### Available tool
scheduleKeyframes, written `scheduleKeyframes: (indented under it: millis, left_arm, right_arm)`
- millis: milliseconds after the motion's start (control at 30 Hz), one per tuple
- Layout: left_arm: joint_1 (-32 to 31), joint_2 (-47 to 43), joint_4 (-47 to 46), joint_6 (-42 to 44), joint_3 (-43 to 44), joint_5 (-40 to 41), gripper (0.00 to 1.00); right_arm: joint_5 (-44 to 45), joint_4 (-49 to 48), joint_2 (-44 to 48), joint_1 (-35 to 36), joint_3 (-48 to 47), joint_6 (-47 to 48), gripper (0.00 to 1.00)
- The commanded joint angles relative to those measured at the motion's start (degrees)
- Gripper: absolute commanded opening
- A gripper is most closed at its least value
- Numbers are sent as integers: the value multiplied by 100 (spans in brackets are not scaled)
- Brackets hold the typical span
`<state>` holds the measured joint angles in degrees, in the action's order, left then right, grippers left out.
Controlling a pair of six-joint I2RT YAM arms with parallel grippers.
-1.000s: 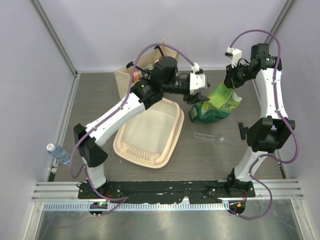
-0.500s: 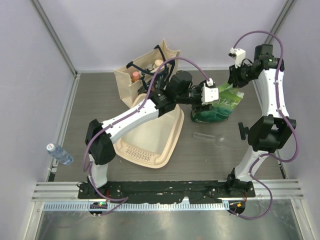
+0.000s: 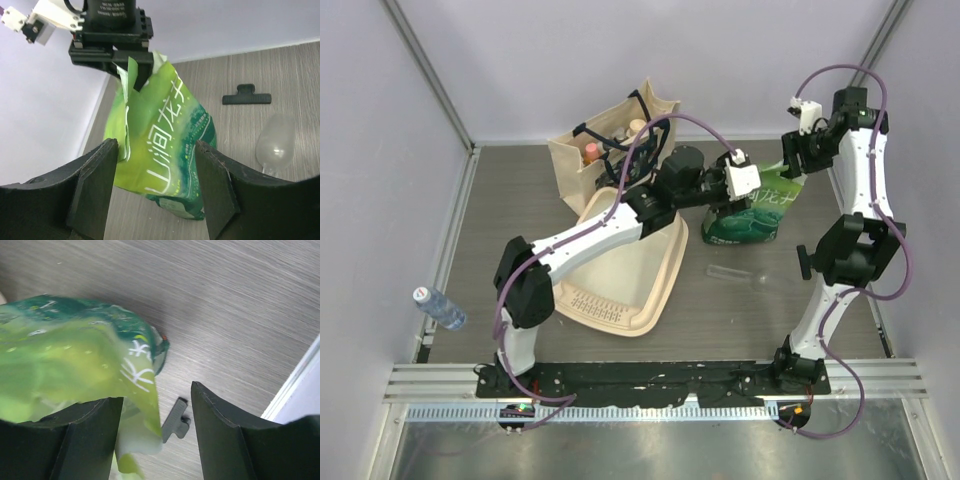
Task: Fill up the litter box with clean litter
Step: Open the cat litter bag at the center of the board.
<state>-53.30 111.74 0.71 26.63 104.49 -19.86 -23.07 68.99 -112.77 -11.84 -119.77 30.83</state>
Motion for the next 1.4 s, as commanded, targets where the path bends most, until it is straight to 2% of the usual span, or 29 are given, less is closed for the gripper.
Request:
scheduleKeyframes:
  millis: [0, 133, 267, 367, 567, 667, 800, 1033, 1133, 1200, 1367]
  left_arm:
    - [-32, -407, -335, -97, -375, 157, 67]
    - [-23, -522, -370, -9, -561, 297, 67]
    - [21, -408, -580, -53, -596, 456, 68]
    - [91, -320, -642, -106, -412, 509, 69]
    - [127, -30, -827, 351, -70, 465, 74]
    - [206, 286, -590, 422, 369, 404, 75]
    - [372, 734, -150, 492, 1117, 193, 75]
    - [759, 1297, -300, -543, 1819, 272, 76]
    - [1049, 1692, -107, -1579, 2548, 219, 76]
    - [1250, 1886, -89, -2202, 2901, -332, 77]
    - [1296, 1921, 51, -2601, 2929, -1546, 77]
  right_arm:
    - [724, 290, -122, -126, -626, -209, 61]
    - [1128, 799, -280, -161, -979, -130, 62]
    - [1437, 774, -202, -380, -557, -121, 52]
    - [1174, 835, -158, -530, -530, -165, 42]
    - [639, 1028, -35, -539, -486, -7, 29]
    - [-1, 1229, -26, -539, -583, 124, 27]
    - [-329, 1292, 45, -486, -627, 204, 22]
    - [-365, 1354, 80, -407, -724, 266, 18]
    - [-382, 1371, 89, -381, -715, 283, 18]
    - [-382, 1389, 89, -372, -732, 301, 18]
    - [-365, 1380, 36, -372, -776, 292, 18]
